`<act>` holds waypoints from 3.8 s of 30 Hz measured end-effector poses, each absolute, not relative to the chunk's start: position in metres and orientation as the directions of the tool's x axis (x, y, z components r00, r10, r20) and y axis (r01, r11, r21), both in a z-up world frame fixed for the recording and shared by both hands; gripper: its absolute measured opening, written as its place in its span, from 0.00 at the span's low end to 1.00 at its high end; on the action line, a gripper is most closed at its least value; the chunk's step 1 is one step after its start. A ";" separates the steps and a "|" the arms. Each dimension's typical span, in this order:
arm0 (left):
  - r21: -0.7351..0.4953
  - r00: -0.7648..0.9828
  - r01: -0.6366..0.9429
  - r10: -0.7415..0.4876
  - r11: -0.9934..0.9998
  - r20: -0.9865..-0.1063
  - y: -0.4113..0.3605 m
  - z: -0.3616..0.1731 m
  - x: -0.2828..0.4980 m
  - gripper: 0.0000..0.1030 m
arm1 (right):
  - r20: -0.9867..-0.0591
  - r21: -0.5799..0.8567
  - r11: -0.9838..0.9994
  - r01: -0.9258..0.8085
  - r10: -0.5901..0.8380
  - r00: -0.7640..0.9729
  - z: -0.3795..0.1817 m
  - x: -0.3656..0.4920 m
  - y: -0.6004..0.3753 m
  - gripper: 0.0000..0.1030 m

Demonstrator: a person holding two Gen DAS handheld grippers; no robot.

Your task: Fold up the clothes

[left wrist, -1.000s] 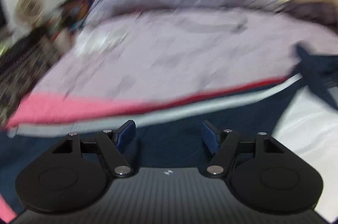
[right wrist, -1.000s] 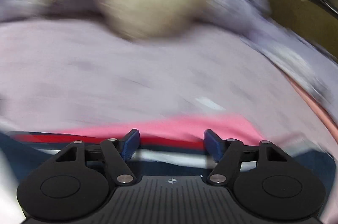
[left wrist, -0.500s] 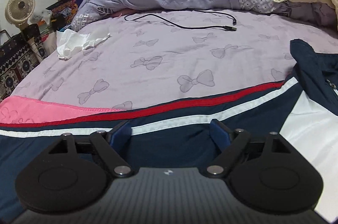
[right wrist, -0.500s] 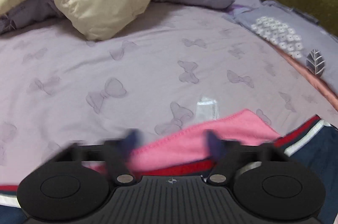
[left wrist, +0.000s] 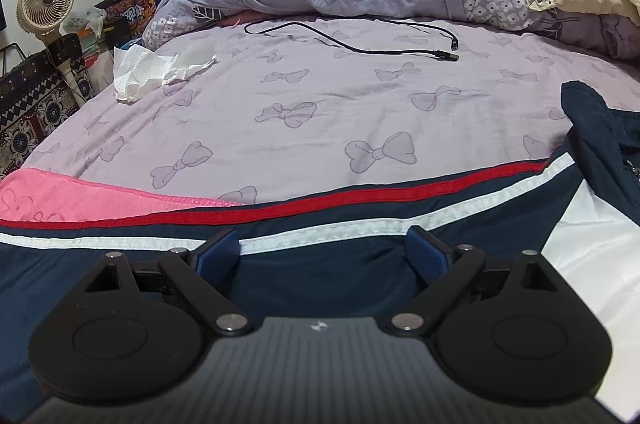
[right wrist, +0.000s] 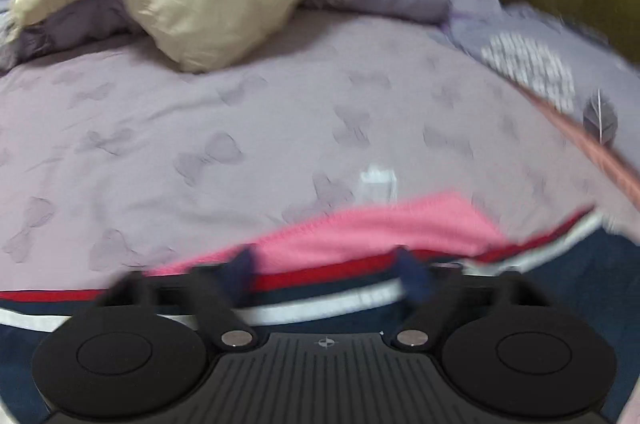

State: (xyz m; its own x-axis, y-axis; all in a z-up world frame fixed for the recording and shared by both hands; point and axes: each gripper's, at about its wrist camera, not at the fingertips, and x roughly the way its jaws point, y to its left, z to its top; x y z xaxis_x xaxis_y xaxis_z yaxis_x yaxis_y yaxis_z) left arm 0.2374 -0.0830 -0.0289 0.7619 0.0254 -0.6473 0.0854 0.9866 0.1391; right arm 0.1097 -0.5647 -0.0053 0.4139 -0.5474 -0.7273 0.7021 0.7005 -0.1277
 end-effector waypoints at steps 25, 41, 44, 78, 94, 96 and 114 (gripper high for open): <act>0.054 0.720 0.358 -0.239 0.932 -0.652 -0.107 0.021 0.128 0.78 | -0.762 -0.046 0.984 0.173 -0.147 0.631 0.008 -0.001 -0.437 0.67; 0.131 0.711 0.150 -0.015 0.980 -0.703 -0.115 -0.008 0.101 0.84 | -0.699 -0.112 0.708 0.698 -0.555 0.451 0.013 -0.118 -0.660 0.76; 0.124 0.730 0.127 -0.008 0.984 -0.683 -0.114 -0.014 0.096 0.87 | -0.679 -0.150 0.748 0.646 -0.553 0.483 0.004 -0.101 -0.666 0.76; 0.050 0.687 0.286 -0.169 0.957 -0.707 -0.092 0.009 0.018 0.91 | -0.710 -0.017 0.963 0.269 -0.201 0.675 0.031 -0.051 -0.467 0.88; -0.131 0.535 0.357 -0.317 0.925 -0.783 -0.025 0.080 -0.171 0.92 | -0.742 0.012 0.980 0.197 -0.123 0.660 0.064 -0.272 -0.358 1.00; -0.072 0.576 0.395 -0.308 0.916 -0.757 -0.029 0.105 -0.199 0.96 | -0.720 -0.027 0.986 0.163 -0.133 0.681 0.089 -0.298 -0.330 1.00; 0.100 0.578 0.541 -0.283 0.835 -0.766 -0.062 0.184 -0.278 0.99 | -0.780 -0.070 0.996 0.050 -0.086 0.620 0.174 -0.361 -0.265 1.00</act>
State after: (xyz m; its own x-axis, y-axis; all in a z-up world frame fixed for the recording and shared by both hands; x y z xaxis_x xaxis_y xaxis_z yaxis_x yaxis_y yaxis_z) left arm -0.2781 -0.0623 0.1843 0.5779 -0.2828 -0.7656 0.5411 0.8350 0.1000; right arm -0.3609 -0.2645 0.1740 0.6198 -0.0860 -0.7800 0.0503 0.9963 -0.0698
